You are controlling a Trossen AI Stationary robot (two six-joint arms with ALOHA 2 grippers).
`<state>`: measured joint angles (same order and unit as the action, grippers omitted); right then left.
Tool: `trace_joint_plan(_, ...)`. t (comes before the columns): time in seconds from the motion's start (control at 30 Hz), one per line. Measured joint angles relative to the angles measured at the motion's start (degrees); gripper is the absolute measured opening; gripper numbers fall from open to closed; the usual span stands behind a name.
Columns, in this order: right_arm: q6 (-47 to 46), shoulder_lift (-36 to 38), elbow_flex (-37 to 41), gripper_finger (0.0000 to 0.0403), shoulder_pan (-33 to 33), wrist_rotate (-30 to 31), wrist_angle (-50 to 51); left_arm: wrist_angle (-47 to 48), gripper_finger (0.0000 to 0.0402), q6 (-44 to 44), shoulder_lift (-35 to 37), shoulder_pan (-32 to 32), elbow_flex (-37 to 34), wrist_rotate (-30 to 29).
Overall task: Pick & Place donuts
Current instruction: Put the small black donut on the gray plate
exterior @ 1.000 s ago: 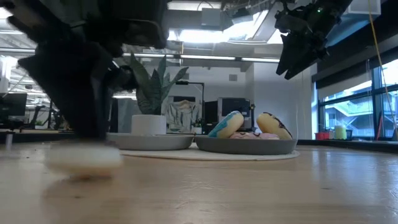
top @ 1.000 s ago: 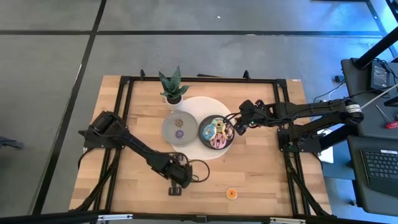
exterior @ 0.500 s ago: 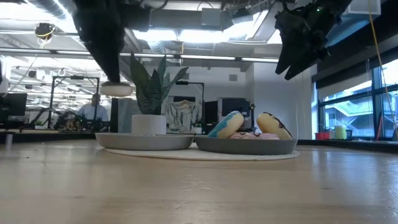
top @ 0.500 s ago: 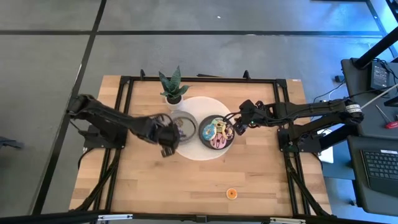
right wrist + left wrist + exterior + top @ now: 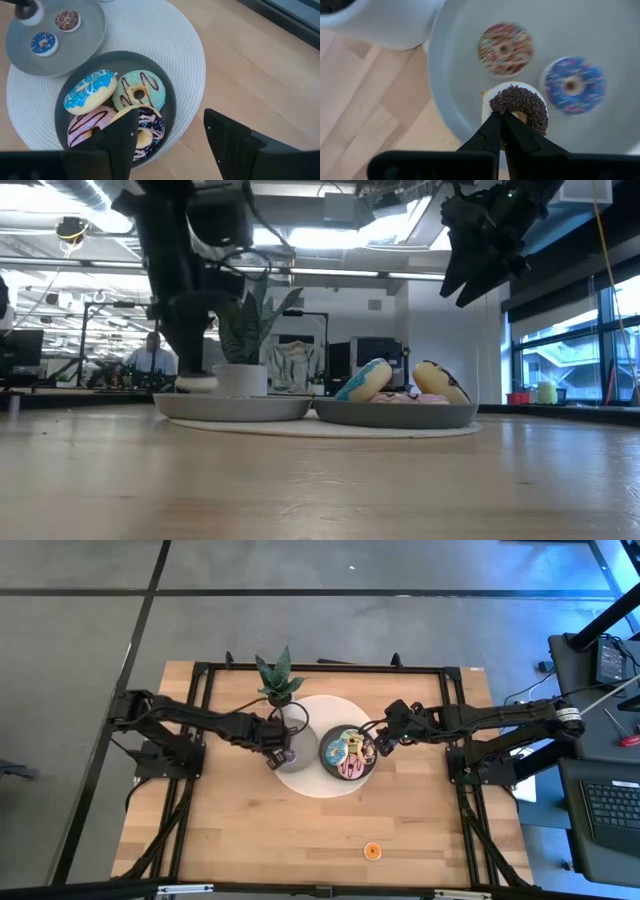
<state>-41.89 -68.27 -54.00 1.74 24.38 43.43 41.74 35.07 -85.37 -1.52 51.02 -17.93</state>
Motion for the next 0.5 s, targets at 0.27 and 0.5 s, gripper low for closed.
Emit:
trace_joint_plan(0.27, 0.0, 0.0, 0.0, 0.0226, -0.1, 0.0, -0.3, -1.4, 0.0007, -0.3, -2.8, -3.0, -0.1, 3.2)
trace_joint_plan(0.5, 0.2, 0.0, 0.0, 0.0226, -0.1, 0.2, -0.6, -3.0, 0.0010, -0.3, -6.3, -3.1, -0.1, 4.7)
